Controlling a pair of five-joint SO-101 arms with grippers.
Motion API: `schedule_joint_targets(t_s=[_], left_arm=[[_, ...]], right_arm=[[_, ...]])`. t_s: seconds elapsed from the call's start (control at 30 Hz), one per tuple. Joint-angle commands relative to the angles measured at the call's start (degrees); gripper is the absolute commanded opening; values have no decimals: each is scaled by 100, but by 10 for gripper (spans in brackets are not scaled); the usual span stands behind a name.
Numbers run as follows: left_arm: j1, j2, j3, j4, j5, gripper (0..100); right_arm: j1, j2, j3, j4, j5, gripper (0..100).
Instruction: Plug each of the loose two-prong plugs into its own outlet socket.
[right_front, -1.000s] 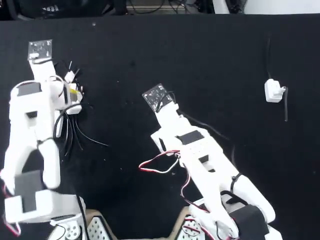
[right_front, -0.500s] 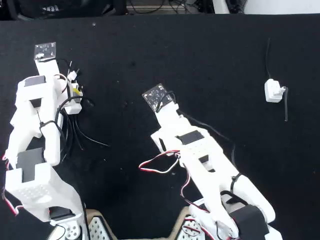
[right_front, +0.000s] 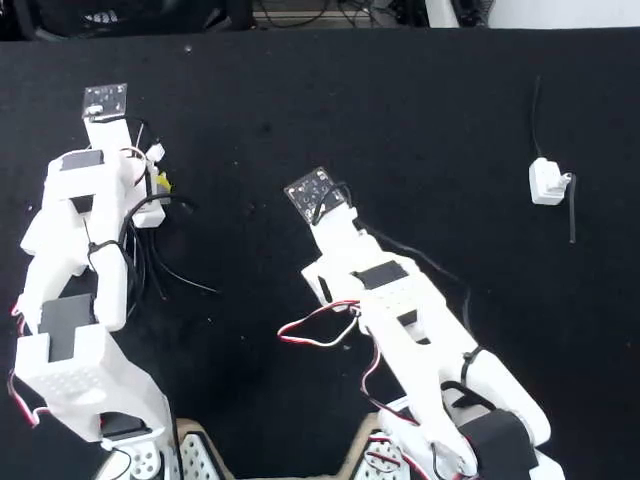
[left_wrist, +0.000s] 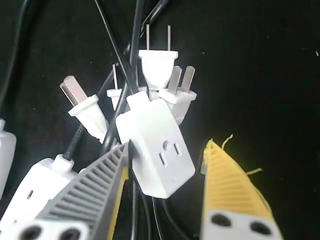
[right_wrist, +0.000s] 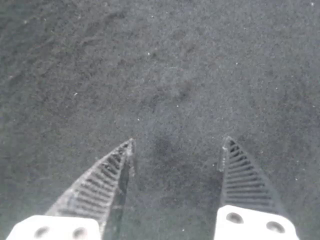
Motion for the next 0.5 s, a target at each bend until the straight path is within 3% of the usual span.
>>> schedule_joint_targets(t_s=[0.0, 0.47], left_arm=[[101, -44, -92, -35, 53, 234], [-198, -44, 145, -167, 53, 235]], right_arm=[[-62, -207, -22, -114, 26, 254], [-62, -207, -22, -114, 26, 254]])
